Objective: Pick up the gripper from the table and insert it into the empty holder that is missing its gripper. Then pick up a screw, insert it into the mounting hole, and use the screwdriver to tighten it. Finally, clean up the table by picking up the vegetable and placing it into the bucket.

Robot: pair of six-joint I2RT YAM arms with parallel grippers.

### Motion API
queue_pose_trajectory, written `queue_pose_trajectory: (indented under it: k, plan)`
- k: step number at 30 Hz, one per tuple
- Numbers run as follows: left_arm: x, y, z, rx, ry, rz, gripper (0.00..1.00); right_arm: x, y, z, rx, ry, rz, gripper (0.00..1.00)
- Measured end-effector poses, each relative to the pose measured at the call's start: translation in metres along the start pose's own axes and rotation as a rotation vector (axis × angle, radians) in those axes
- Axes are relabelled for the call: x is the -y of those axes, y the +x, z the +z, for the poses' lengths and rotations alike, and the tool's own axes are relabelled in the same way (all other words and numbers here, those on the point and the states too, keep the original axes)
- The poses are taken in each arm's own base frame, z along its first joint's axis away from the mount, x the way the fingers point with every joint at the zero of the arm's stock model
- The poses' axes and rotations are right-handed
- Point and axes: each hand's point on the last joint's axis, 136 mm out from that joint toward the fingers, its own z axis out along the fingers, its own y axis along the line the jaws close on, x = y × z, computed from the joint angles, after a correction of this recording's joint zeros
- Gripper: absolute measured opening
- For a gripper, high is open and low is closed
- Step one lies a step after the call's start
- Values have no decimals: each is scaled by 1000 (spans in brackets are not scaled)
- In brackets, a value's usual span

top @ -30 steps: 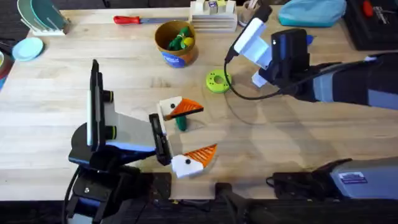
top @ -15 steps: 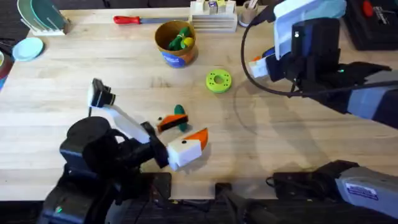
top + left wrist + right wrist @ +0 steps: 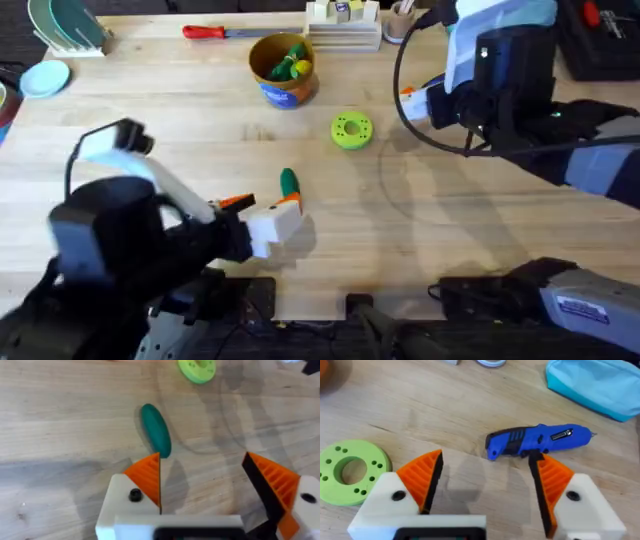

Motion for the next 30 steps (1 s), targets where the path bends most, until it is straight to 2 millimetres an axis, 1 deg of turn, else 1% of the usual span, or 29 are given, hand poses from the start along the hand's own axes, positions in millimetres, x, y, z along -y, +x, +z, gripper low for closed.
queue_pose_trajectory:
  k: [6, 9, 13, 16, 21, 26, 30]
  plan:
    - [-25, 13, 23, -197, -136, -90, 995, 0, 0, 0, 0, -2, 11, 992]
    - [-32, 5, 30, -248, -197, -112, 995, -1, 0, 0, 0, -4, 14, 992]
    - [-34, -13, 37, -271, -245, -119, 995, -1, 0, 0, 0, -4, 14, 992]
    - [-37, -20, 44, -305, -273, -130, 996, -1, 0, 0, 0, -4, 15, 991]
    - [-40, -17, 57, -396, -323, -111, 997, -1, 0, 0, 0, -4, 15, 991]
    - [-35, -8, 69, -461, -365, -47, 997, -1, 0, 0, 0, -4, 15, 991]
    - [-29, -6, 78, -456, -386, -14, 996, -1, 0, 0, 0, -4, 17, 990]
